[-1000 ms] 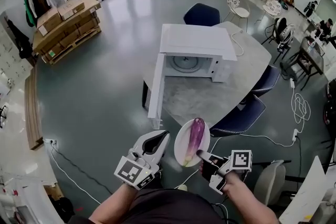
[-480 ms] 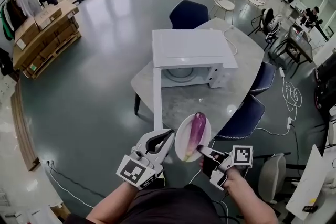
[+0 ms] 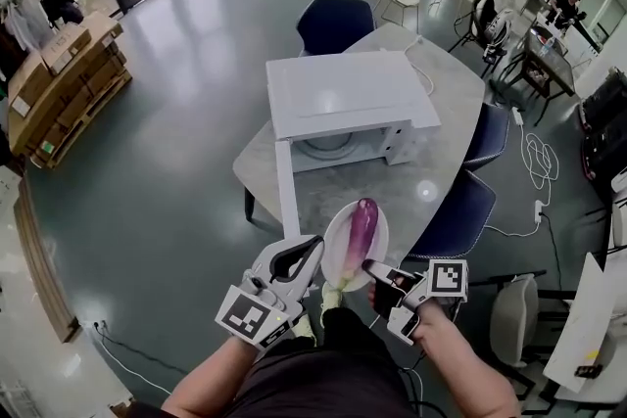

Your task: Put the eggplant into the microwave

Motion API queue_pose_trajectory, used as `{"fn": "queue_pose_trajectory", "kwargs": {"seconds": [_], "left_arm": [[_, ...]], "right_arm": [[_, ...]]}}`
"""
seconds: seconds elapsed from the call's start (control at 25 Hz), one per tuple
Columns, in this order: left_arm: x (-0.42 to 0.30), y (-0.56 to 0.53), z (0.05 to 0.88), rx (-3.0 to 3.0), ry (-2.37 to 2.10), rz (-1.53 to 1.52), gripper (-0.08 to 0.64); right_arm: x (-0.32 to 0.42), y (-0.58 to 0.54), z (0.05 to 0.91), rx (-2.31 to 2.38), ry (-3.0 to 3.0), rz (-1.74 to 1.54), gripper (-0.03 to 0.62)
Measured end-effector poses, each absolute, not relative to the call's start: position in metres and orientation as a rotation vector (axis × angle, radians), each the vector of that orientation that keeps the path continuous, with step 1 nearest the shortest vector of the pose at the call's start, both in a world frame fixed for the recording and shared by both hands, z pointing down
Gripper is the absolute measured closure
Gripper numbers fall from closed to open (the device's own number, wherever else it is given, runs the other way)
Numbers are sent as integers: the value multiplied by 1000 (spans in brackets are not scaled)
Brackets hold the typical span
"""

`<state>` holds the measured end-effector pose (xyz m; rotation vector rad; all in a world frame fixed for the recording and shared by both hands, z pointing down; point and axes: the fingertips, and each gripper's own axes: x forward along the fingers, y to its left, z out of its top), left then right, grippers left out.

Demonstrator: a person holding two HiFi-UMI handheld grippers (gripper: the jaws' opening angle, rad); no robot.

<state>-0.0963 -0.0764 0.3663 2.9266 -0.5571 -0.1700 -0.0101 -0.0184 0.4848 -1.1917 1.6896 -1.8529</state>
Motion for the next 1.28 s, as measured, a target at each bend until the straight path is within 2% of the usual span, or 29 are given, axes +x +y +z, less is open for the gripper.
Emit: {"fn": "queue_pose_trajectory", "kwargs": {"seconds": [0.64, 1.28], "left_arm": [[-47, -177, 363, 2921, -631, -172, 552], [-8, -205, 392, 2841, -547, -127, 552]], "right_arm": [[32, -132, 528, -1097, 1704, -1972, 577], [62, -240, 637, -1183, 1516, -1981, 577]]}}
